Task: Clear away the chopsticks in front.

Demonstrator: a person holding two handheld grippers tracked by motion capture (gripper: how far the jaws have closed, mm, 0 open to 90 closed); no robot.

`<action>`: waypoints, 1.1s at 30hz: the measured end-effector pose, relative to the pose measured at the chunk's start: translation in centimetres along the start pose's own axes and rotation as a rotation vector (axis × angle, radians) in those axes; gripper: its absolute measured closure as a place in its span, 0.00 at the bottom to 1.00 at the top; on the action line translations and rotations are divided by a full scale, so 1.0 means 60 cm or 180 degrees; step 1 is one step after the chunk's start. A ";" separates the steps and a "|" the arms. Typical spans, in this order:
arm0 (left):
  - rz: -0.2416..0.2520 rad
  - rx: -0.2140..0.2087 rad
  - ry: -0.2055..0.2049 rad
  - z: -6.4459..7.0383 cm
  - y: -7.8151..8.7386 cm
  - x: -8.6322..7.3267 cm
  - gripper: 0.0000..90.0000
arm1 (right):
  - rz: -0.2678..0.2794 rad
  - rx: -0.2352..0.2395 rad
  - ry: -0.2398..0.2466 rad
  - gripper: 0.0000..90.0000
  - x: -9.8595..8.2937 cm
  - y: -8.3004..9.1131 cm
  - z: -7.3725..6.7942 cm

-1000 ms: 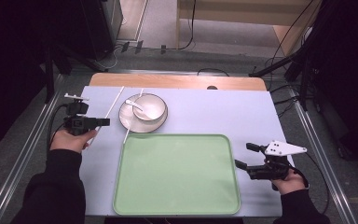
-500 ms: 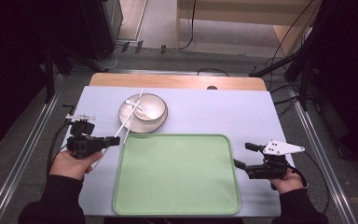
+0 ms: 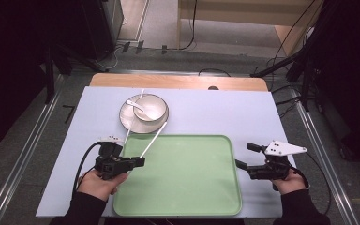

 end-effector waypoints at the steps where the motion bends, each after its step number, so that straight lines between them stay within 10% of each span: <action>1: -0.0026 0.0025 -0.0030 0.004 -0.009 -0.003 0.95 | -0.0007 0.0009 -0.0003 0.22 0.000 -0.001 -0.001; 10: -0.0260 0.0049 -0.0243 0.050 -0.092 -0.021 0.95 | -0.0043 -0.0013 -0.0018 0.22 -0.001 -0.002 -0.001; 17: -0.0299 0.0198 -0.0192 0.041 -0.133 -0.020 0.95 | -0.0051 -0.0006 -0.0020 0.22 -0.002 -0.002 -0.001; 24: -0.0278 0.0382 -0.0167 0.023 -0.142 -0.021 0.95 | -0.0077 -0.0009 0.0017 0.22 -0.003 -0.003 -0.004; 33: -0.0270 0.0306 -0.0150 0.024 -0.142 -0.020 0.89 | -0.0074 -0.0006 0.0017 0.22 -0.003 -0.003 -0.003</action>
Point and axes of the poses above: each handheld gripper's, and its own axes: y roughly backward along the jaws, x roughly out of its top, z roughly to its right, the point moved 8 cm from there along -y, roughly forward along the jaws, and after that the axes turned 12 degrees about -z, right-handed, at the moved point
